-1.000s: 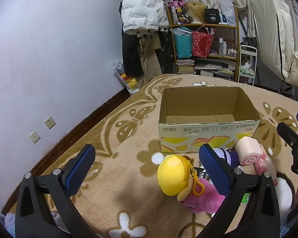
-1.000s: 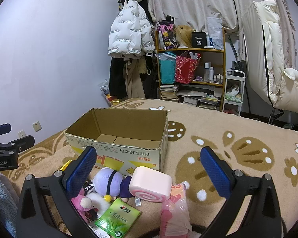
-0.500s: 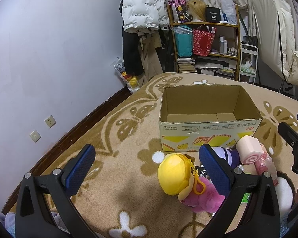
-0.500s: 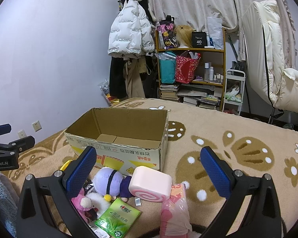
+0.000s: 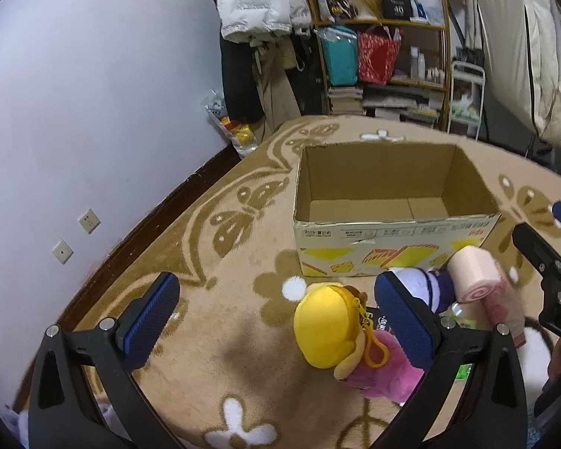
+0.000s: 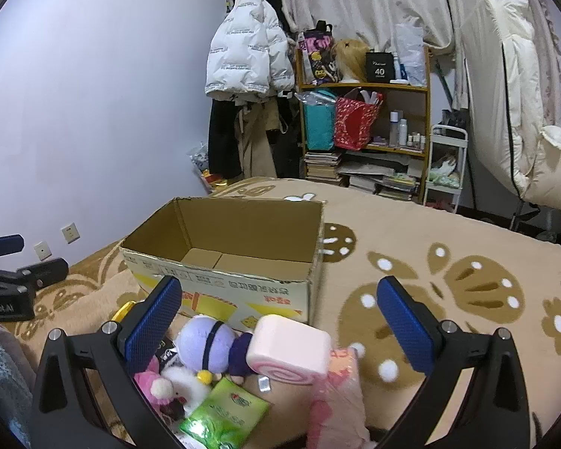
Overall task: Organize soft objects
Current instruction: 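Grasp the yellow plush with the left tool while the right tool grasps the pink sponge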
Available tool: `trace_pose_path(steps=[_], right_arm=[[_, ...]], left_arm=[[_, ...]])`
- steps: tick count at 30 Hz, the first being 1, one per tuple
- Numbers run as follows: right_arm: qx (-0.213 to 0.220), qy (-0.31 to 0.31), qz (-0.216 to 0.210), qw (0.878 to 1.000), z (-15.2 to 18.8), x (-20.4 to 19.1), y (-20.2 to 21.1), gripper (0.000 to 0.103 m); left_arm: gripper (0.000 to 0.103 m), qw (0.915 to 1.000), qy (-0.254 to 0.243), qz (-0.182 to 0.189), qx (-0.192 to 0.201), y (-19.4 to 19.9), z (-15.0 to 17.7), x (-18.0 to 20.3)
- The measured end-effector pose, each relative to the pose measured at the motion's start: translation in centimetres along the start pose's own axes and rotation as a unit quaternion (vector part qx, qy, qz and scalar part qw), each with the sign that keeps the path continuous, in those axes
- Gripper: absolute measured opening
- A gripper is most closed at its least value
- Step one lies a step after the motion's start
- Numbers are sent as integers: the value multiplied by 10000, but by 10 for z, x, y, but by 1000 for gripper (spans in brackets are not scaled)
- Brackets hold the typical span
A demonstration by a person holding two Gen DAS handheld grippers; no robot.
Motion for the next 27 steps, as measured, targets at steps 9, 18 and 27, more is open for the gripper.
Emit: trace_pose_path(steps=[9, 18, 27], right_arm=[[-252, 178, -170, 9994, -2, -12, -19, 103], [-807, -3, -321, 9962, 1, -9, -60, 103], [-1362, -224, -360, 9898, 15, 0, -87, 103]], left_arm=[[103, 9990, -226, -17, -394, -31, -2, 15], [103, 9952, 85, 187, -956, -80, 9, 19], [103, 9877, 438, 263, -1481, -109, 22, 13]])
Point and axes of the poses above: each gripper's, at about its wrist camera, not at the fingertips, and y roughly against the way its jaws point, x to its right, z to its underside, the point moved 1 cm from there along -y, roughly the way its jaws point, and after that the axes turned 11 degrees about z, right-handed, at the moved point
